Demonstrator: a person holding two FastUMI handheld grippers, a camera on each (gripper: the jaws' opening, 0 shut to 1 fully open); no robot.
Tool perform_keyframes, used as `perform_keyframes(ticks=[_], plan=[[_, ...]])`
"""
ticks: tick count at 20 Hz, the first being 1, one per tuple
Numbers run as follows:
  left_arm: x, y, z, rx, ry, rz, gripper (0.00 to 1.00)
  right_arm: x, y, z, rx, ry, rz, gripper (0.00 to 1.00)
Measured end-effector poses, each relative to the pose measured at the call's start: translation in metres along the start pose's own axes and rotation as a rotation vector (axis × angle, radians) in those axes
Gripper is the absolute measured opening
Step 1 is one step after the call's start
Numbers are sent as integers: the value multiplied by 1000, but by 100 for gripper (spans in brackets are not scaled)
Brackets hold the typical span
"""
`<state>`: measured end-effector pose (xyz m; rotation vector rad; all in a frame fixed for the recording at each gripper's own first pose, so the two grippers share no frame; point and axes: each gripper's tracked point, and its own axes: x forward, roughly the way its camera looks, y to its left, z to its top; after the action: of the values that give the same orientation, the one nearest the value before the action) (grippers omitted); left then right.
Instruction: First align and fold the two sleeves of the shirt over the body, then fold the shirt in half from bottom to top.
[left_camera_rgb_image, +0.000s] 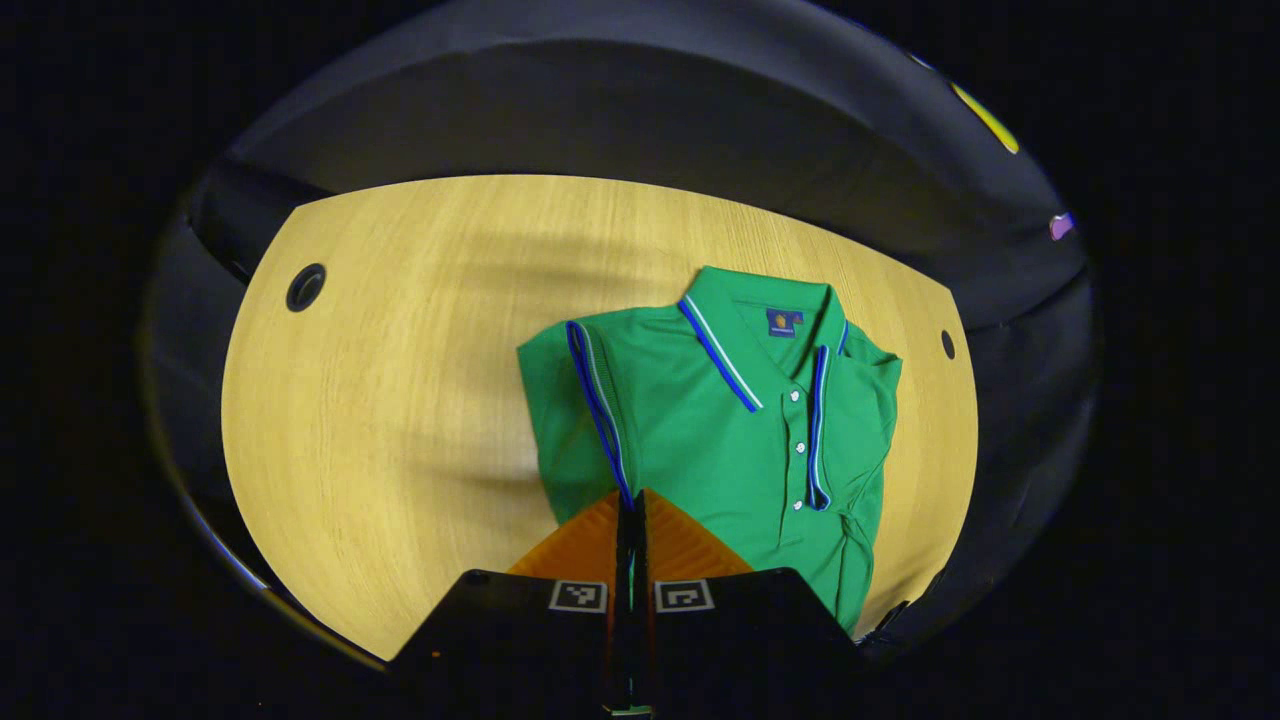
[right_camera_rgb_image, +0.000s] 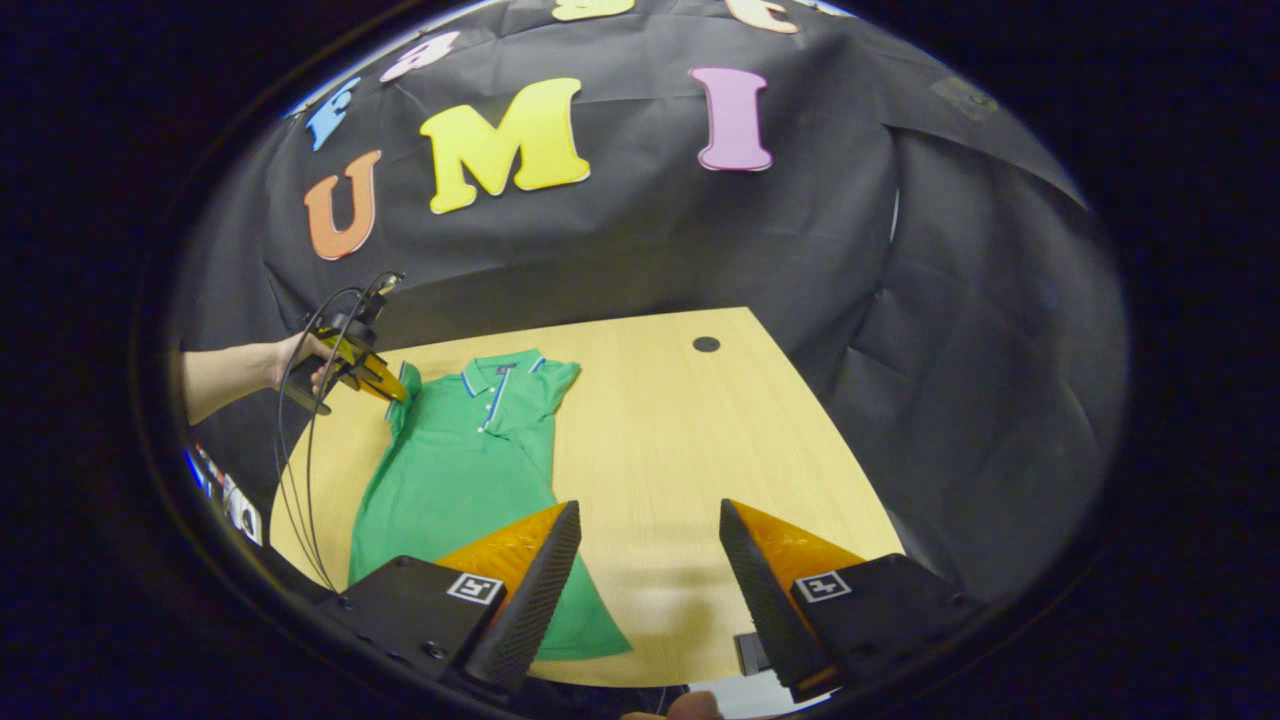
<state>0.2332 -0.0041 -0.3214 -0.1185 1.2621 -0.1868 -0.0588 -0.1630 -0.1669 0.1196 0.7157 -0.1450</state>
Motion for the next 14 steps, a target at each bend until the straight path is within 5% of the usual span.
perform_keyframes(ticks=[6,8,12,13,14], plan=[[38,-49,-3,-18,32,-43,5,-13,-28,-10,39,0,-43,90],[36,-59,-2,-38,24,-59,13,-12,-30,-9,46,-4,-38,90],[17,-62,1,-40,-23,-49,54,-7,-17,-4,14,-10,1,90],[7,-61,2,-40,-52,-46,75,-4,-14,0,-10,-16,8,90],[-1,-62,3,-35,-83,-52,85,-4,-9,2,-28,-22,23,90]])
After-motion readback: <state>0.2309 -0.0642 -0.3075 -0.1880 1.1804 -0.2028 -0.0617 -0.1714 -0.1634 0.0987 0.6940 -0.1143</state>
